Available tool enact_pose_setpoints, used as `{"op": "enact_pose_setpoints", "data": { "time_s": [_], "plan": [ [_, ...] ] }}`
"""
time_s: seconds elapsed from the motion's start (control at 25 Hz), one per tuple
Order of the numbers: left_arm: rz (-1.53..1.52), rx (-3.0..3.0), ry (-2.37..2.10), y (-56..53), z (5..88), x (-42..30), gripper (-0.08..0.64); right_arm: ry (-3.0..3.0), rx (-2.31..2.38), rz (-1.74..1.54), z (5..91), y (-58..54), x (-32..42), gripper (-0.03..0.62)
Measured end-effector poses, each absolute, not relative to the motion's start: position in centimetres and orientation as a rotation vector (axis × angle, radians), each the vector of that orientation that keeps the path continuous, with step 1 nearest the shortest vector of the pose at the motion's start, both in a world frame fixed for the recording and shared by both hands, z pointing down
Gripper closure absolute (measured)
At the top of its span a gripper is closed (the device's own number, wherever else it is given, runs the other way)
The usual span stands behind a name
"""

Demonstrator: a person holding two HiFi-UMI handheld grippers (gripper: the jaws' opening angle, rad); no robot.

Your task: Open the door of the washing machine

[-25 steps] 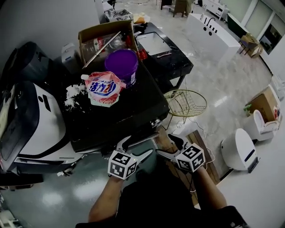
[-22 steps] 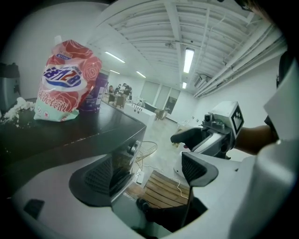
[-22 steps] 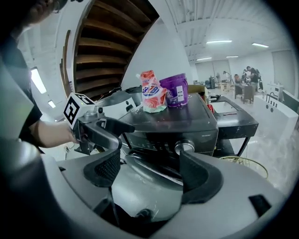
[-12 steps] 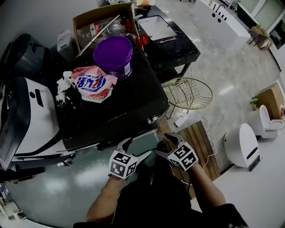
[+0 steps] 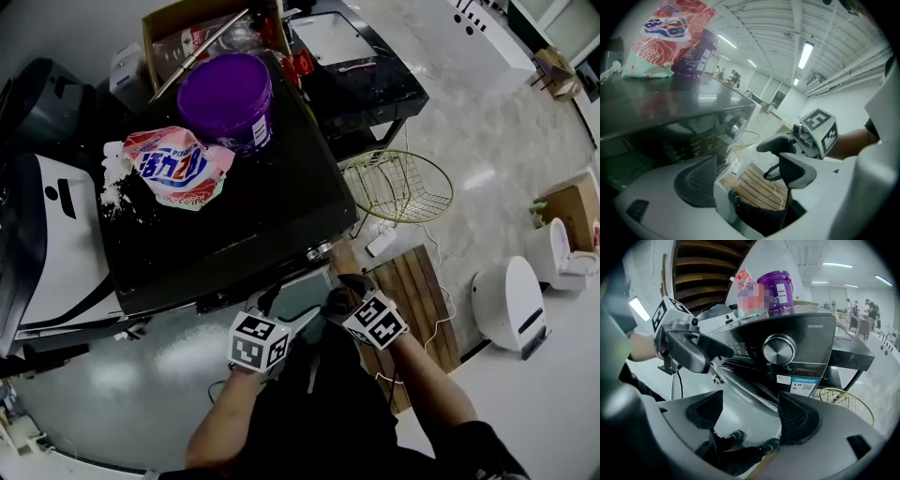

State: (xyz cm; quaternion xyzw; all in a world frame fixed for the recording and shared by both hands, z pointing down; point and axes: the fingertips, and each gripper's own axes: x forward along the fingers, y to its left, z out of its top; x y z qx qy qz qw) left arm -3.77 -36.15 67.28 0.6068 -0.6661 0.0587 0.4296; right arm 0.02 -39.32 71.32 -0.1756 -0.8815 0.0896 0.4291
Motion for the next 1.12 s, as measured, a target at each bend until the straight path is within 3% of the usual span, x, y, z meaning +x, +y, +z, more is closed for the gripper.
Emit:
{"op": "enact_pose_setpoints", "data": {
  "time_s": [0.64, 1.12],
  "plan": [
    [0.115, 1.435, -1.705, -33.6, 70.3, -5.4, 0.132, -2.116, -0.516, 0.054, 80.6, -38.9, -4.7, 0.239],
    [0.075, 1.382, -1.744, -32.9, 70.2, -5.3, 0.138, -1.947, -0.57, -0.174, 85.4, -39.0, -4.1, 0.281]
  ]
}}
